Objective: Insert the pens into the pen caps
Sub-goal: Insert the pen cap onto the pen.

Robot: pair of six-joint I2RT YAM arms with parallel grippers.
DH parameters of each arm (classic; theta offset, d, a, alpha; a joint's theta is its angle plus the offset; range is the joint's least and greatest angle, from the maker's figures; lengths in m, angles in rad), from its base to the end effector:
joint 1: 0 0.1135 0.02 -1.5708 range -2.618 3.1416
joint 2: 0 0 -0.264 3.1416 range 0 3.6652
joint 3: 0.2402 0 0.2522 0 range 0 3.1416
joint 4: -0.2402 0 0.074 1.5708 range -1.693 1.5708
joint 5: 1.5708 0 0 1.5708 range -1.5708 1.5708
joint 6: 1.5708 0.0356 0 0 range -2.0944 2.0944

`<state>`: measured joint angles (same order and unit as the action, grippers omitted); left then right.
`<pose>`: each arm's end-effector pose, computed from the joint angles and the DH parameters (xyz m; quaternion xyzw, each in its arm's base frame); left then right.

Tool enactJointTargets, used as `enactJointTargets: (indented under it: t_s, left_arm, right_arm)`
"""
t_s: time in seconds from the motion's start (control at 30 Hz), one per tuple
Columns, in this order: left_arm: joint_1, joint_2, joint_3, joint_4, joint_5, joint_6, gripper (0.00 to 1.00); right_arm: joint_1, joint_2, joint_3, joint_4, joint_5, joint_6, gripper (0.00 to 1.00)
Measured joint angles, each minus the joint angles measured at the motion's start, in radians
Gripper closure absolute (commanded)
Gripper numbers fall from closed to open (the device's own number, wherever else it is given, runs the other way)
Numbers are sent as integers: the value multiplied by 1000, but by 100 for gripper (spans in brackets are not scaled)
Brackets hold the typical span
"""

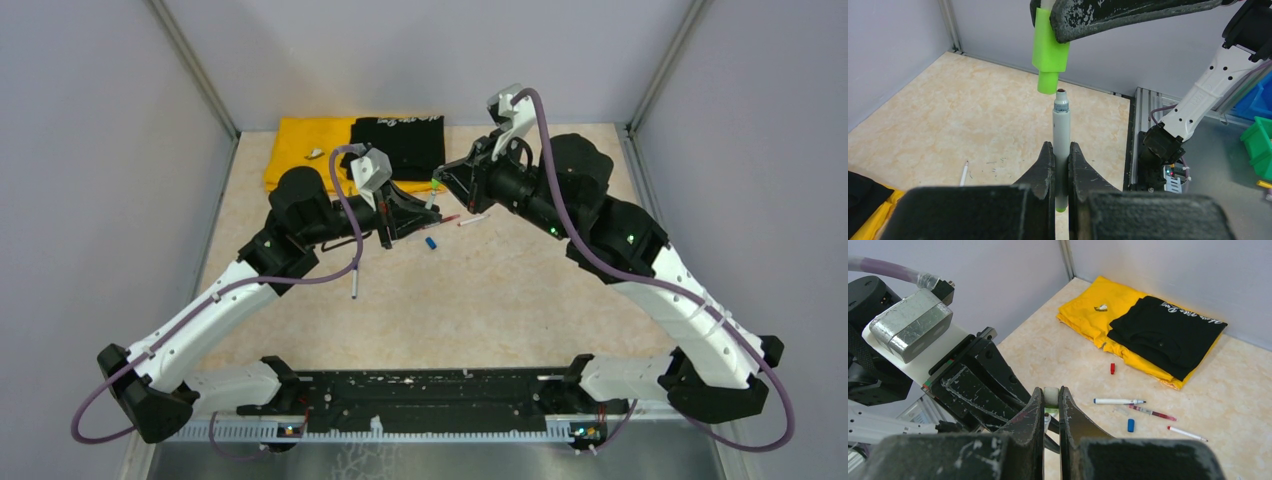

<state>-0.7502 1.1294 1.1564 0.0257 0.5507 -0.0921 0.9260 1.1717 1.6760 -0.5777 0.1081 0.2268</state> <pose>0.1736 -0.1873 0.4243 0.4007 0.5630 -0.4562 0.5607 0.1305 0.1671 0.5196 -0.2160 0.6999 0.3373 0.5914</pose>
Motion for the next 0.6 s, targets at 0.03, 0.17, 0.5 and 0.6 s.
enactJointTargets:
  t_s: [0.03,0.17,0.5,0.6]
  left_arm:
    - [0,0,0,0,0,0,100]
    - [0,0,0,0,0,0,100]
    - [0,0,0,-2,-2,0,100]
    - [0,0,0,-3,-2,1,100]
  right_arm:
    - [0,0,0,0,0,0,100]
    - [0,0,0,0,0,0,100]
    - [0,-36,0,8,0,0,100]
    - [0,-38,0,8,-1,0,100]
